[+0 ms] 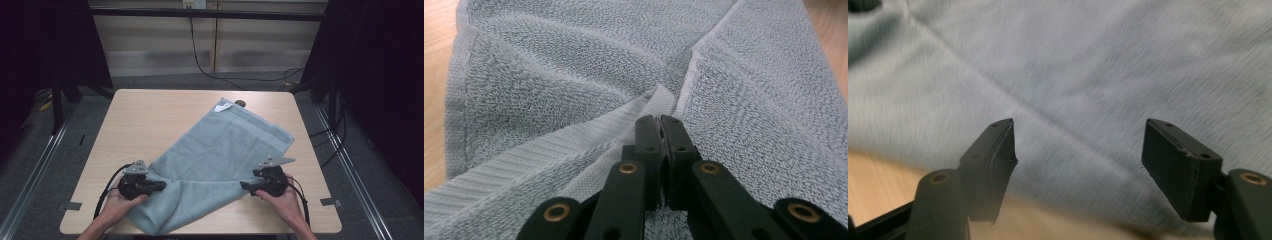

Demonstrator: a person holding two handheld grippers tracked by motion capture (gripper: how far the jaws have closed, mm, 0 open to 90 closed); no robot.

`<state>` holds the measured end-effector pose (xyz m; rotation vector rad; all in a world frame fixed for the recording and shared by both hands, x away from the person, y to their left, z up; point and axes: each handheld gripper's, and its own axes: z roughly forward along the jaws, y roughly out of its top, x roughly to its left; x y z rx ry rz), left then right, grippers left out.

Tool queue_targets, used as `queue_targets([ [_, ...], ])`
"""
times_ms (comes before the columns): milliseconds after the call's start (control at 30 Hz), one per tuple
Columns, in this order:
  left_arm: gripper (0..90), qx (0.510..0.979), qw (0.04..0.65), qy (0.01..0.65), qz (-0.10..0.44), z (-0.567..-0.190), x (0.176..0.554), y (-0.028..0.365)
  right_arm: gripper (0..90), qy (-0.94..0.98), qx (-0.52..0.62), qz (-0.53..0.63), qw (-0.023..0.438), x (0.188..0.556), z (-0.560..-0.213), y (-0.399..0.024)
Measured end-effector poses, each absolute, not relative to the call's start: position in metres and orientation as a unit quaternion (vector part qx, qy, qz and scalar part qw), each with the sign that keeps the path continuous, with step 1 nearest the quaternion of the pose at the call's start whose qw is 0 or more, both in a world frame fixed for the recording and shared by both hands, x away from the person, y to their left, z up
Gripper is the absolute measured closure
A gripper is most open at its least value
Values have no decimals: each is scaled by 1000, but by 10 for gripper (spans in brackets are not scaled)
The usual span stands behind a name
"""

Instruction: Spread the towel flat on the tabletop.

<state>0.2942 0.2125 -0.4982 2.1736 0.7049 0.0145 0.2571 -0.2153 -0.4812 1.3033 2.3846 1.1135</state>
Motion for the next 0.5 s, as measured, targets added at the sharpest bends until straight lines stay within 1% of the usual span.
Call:
queue_targets([
  [100, 876, 863, 418, 283, 3, -499, 295, 211, 302, 818, 446, 349, 101, 252, -494, -213],
  [167, 876, 863, 416, 285, 7, -499, 296, 209, 303, 816, 444, 354, 113, 256, -499, -213],
  [300, 875, 859, 420, 293, 5, -499, 300, 204, 291, 822, 433, 346, 131, 273, -501, -211],
  [367, 871, 854, 423, 304, -6, -500, 304, 201, 290, 818, 434, 353, 134, 289, -503, -211],
  [500, 854, 851, 422, 312, -9, -500, 306, 196, 291, 812, 441, 357, 136, 308, -504, -212],
])
